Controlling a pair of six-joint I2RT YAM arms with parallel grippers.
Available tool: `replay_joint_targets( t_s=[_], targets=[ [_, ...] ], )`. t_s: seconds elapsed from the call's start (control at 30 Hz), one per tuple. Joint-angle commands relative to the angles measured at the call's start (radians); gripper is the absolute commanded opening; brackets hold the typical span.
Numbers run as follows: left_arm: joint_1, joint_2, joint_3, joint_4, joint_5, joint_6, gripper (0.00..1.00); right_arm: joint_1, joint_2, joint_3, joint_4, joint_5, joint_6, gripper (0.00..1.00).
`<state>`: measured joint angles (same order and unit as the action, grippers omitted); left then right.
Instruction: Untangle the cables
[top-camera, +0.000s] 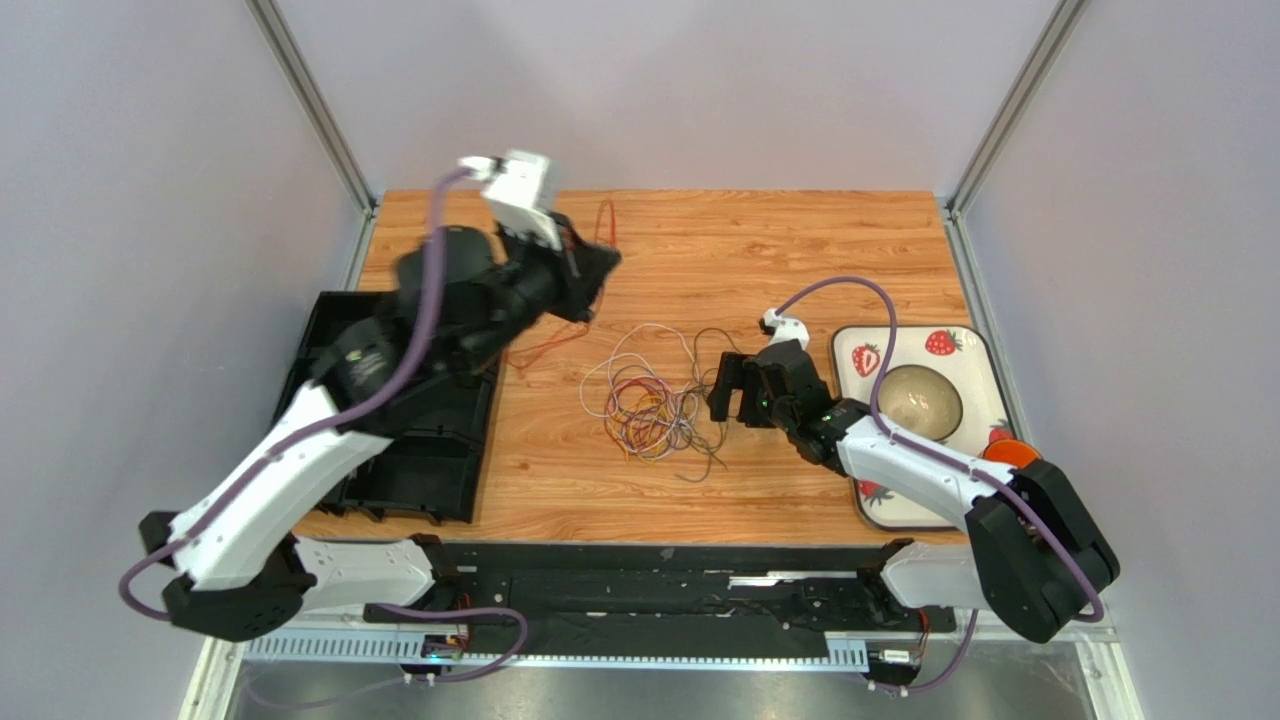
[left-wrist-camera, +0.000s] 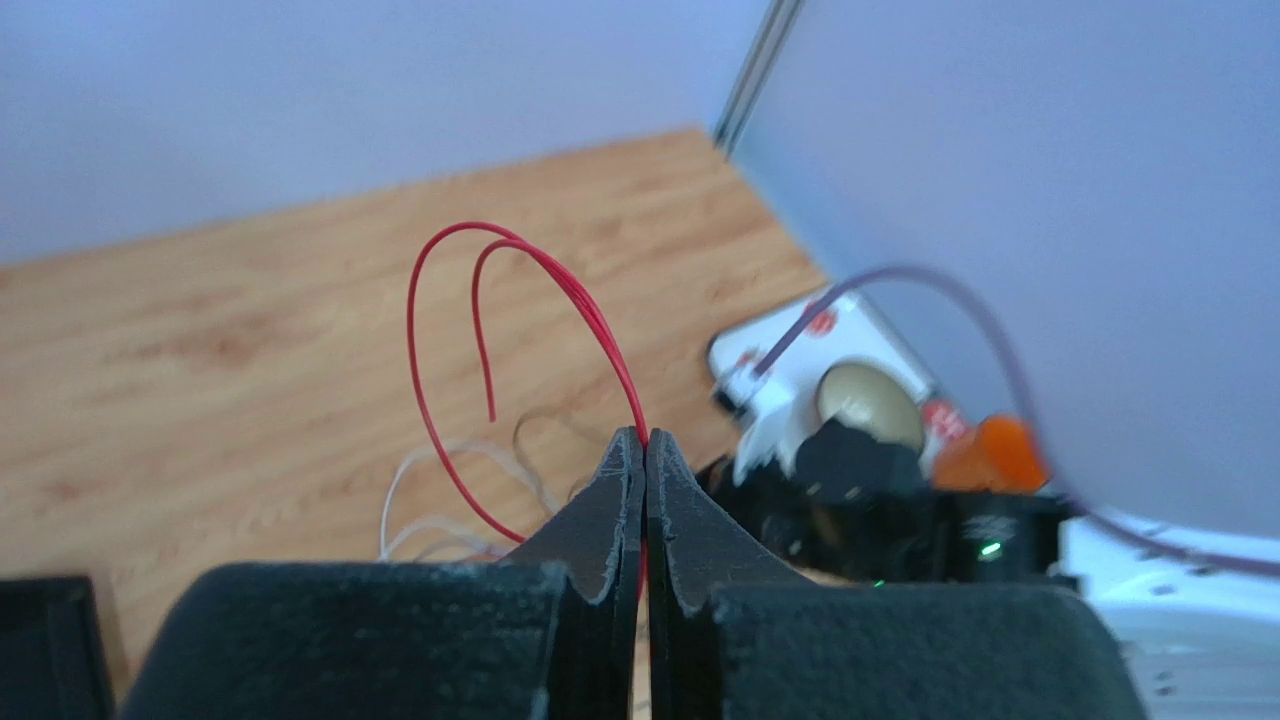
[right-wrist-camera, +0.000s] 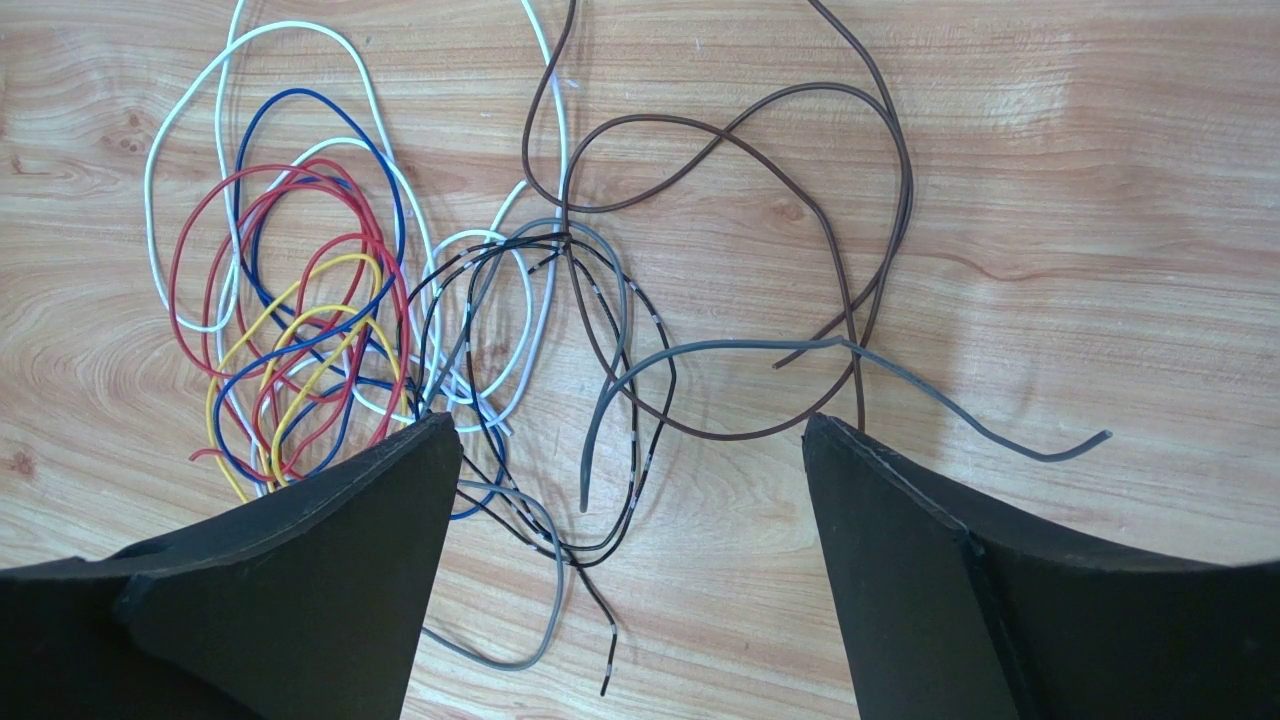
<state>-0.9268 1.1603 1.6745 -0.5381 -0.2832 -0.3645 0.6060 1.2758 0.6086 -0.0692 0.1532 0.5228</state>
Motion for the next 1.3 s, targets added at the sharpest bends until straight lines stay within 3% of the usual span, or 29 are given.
replay_joint_targets(
  t_s=[0.0,0.27,0.47,0.6,0.8,1.0,1.27],
  targets=[
    [0.002,0.064,-0.169,-0.134,-0.028,-0.081,0.0,0.003,0.0,0.019,0.026,-0.001,-0.014,0.89],
    [0.002,0.015,-0.428,-0.221,-0.065,-0.201,0.0,0.003,0.008,0.025,0.023,-0.003,-0.014,0.89],
    [0.002,0.033,-0.518,-0.278,-0.132,-0.286,0.0,0.006,0.011,0.029,0.017,0.0,-0.012,0.89],
    [0.002,0.059,-0.441,-0.529,-0.409,-0.414,0.0,0.005,0.016,0.034,0.012,-0.003,-0.015,0.89],
    [0.02,-0.085,-0.247,-0.761,-0.58,-0.416,0.0,0.005,0.02,0.036,0.012,-0.004,-0.014,0.89],
    [0.04,-0.264,-0.167,-0.631,-0.518,-0.248,0.0,0.003,0.017,0.036,0.011,-0.003,-0.014,0.89],
    [0.043,-0.22,-0.373,-0.473,-0.275,-0.272,0.0,0.005,0.017,0.036,0.008,-0.001,-0.014,0.89]
  ],
)
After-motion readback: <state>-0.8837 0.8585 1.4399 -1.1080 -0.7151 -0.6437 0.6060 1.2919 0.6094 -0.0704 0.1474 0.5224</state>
